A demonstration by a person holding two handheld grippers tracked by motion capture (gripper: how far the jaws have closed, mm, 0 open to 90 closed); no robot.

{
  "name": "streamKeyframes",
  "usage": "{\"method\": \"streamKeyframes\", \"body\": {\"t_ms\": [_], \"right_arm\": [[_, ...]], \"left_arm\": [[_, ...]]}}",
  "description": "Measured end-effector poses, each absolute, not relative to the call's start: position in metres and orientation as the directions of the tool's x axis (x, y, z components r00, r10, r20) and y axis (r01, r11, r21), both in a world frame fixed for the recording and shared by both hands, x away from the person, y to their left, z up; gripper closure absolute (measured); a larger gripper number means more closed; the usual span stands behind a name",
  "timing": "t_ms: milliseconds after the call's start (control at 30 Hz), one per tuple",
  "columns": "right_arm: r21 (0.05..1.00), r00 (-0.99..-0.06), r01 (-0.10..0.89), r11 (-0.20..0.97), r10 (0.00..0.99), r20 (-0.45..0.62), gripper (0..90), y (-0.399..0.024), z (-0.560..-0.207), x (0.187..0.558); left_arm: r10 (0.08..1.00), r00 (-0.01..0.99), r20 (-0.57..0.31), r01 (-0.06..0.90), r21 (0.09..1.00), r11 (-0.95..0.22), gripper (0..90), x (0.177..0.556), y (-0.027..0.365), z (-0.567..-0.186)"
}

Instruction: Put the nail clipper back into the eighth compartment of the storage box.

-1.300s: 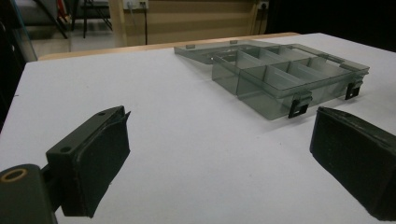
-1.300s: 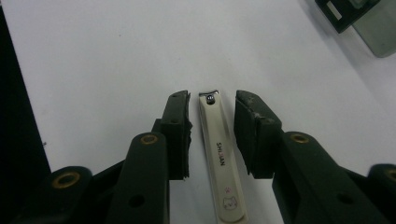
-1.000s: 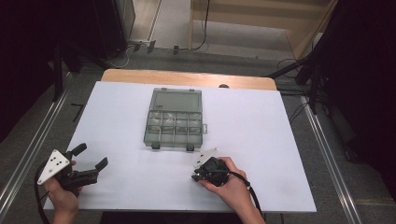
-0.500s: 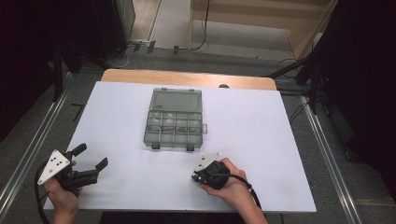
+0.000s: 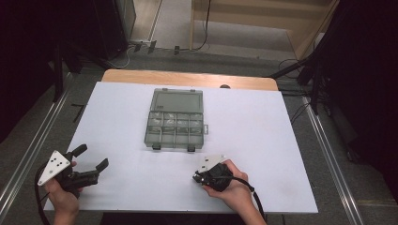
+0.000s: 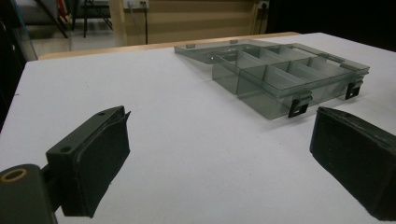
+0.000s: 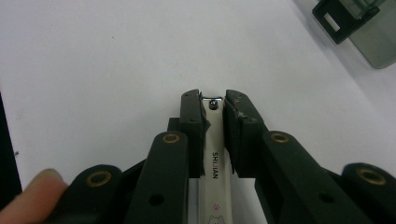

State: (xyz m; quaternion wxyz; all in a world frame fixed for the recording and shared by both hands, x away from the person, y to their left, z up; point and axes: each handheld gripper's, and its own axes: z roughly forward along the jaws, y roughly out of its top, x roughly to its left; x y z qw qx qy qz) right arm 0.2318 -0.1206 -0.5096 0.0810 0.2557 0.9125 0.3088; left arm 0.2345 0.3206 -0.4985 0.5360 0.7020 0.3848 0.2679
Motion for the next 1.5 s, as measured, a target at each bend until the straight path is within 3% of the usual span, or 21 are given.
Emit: {"method": "streamKeyframes", "body": {"t_ms": [1500], "right_arm": [[0.812, -0.833, 0.394, 0.431, 0.541, 0.118, 79.8, -0.142, -0.487, 0.226]], "left_arm": [[0.829, 0.557, -0.044, 0.252, 0.961, -0.118, 4.5, 0.233, 0.322, -0.498]]}}
